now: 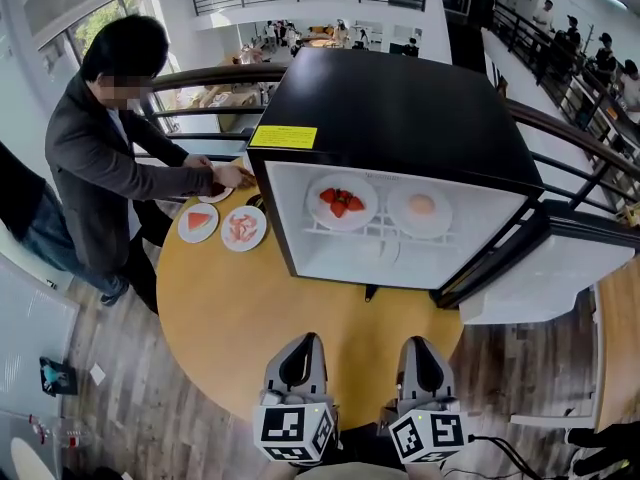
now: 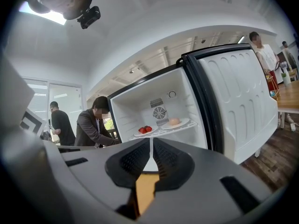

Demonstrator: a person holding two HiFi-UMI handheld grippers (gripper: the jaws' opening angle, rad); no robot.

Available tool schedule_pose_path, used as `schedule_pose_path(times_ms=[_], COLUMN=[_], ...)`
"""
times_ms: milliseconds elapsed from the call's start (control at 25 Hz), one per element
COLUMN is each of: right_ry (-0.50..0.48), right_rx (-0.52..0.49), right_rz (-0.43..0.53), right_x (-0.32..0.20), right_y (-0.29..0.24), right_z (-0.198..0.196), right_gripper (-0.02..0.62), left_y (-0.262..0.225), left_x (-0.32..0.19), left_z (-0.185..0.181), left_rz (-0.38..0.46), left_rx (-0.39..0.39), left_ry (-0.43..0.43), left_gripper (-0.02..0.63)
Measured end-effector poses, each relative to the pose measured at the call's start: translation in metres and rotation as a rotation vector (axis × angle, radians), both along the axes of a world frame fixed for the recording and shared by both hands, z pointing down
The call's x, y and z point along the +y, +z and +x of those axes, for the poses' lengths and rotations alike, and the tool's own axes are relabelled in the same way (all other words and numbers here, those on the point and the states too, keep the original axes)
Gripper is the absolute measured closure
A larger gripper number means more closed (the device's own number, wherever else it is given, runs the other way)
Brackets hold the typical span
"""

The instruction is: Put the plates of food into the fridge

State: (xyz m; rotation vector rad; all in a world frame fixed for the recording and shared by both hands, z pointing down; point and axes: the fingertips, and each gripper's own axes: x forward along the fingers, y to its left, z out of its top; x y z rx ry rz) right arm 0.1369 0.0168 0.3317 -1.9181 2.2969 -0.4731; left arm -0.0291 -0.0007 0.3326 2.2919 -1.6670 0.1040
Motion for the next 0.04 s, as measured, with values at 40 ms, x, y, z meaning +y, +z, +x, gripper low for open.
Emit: schedule_pose_path(times_ms=[40], right_ry=[0.002], right_rx=[0.000], right_rz=[0.000], right_x=[-0.0002], right_y=[0.0000], right_z=[0.0001], right_gripper=[0.565], left_y=[0.0003], left_x=[0.0000], left_z=[-0.0001], left_rz=[0.000], left_rx=[0.000], left_ry=[0.000], left_gripper=[0.598])
